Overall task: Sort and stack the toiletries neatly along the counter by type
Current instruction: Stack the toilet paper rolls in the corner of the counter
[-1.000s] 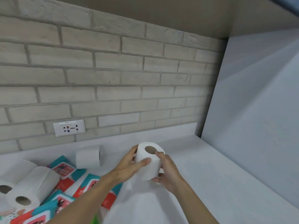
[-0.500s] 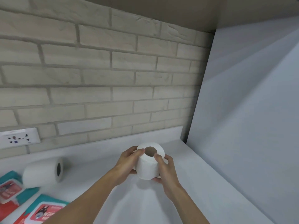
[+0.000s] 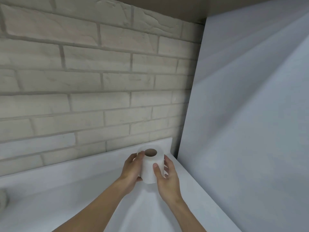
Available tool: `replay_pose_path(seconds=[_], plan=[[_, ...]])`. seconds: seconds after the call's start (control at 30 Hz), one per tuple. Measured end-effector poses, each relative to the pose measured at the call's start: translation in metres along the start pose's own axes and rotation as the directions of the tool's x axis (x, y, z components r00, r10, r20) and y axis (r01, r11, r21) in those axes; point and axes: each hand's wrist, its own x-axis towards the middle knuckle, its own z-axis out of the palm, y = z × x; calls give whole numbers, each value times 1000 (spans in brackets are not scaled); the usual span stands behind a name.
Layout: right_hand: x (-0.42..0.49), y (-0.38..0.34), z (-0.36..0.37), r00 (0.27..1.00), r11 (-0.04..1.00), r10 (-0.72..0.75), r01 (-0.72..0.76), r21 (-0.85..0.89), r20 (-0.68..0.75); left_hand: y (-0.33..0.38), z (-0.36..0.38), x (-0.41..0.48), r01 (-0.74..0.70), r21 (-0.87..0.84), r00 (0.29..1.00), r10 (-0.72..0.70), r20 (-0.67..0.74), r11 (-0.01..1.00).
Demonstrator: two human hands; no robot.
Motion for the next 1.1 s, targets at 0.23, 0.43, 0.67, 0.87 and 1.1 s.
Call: replay_pose_path(seconds=[0.23,0.43,0.67,0.87,1.1], plan=[[51,13,-15,999,998,26,-24,53,-39,-7,42,39,-21,98,999,24,-26,995],[91,27,-27,999,992,45,-43,116,-13,-16,62,66,-37,110,998,41,-39,993],[129,39,-37,992,979,117,-109,173,-42,-40,71,100,-149,208,988,137,74,967],[167,57,-37,980,965,181,-162,206,-80,-60,80,134,-163,243,985,145,93,956],[199,73,-36,970,956,224,-199,217,-97,-75,89,156,-163,304,986,149,68,939]])
